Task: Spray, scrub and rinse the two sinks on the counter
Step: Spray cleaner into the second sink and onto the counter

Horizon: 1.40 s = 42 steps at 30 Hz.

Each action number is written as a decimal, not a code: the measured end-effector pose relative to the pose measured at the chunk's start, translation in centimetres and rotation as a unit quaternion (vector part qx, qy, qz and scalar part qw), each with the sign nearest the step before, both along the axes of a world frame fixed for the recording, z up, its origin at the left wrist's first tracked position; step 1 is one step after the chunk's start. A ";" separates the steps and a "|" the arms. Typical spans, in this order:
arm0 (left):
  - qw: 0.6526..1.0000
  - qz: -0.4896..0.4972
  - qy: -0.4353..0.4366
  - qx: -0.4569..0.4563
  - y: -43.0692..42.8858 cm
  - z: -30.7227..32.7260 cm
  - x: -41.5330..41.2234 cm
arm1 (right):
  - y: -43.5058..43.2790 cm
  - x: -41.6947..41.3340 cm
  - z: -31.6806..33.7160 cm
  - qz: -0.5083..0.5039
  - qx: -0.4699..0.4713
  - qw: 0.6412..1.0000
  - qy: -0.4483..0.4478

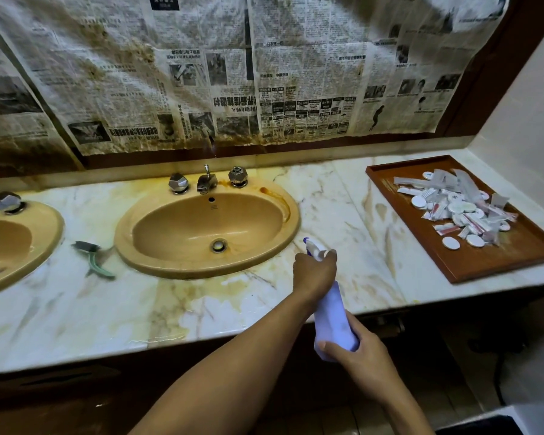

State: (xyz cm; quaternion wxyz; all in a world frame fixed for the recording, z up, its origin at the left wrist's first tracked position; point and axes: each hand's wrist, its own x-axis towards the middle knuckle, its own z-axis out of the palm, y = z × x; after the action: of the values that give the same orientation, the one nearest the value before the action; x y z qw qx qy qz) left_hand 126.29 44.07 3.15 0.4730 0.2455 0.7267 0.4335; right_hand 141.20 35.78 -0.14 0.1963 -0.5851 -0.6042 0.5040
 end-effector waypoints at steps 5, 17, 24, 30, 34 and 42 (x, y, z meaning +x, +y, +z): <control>0.998 -0.039 0.056 -0.009 -0.2 0.3 0.2 | -0.6 0.0 -0.1 -0.015 0.001 1.000 -0.007; 0.998 -0.043 0.043 0.005 -0.2 0.5 -0.3 | -1.0 -1.2 0.3 -0.031 0.010 0.999 0.007; 0.999 -0.039 0.031 0.007 0.4 0.0 -1.5 | -0.8 -2.5 0.0 -0.039 0.002 0.999 0.006; 0.999 -0.045 0.015 0.007 1.5 -0.6 -3.1 | -0.4 -4.1 0.1 -0.057 0.004 0.998 -0.001; 0.998 -0.059 0.024 0.002 1.8 -1.1 -4.4 | -0.4 -5.7 0.4 -0.071 0.004 0.997 0.011; 0.996 -0.079 0.041 0.023 2.7 -1.3 -5.8 | 0.5 -6.9 -0.2 -0.071 0.003 0.997 0.020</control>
State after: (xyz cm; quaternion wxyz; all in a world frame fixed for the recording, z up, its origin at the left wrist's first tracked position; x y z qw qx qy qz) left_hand 120.52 46.79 1.88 0.4693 0.3304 0.7139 0.4011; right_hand 134.28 36.30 -0.31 0.2451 -0.6158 -0.5585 0.4989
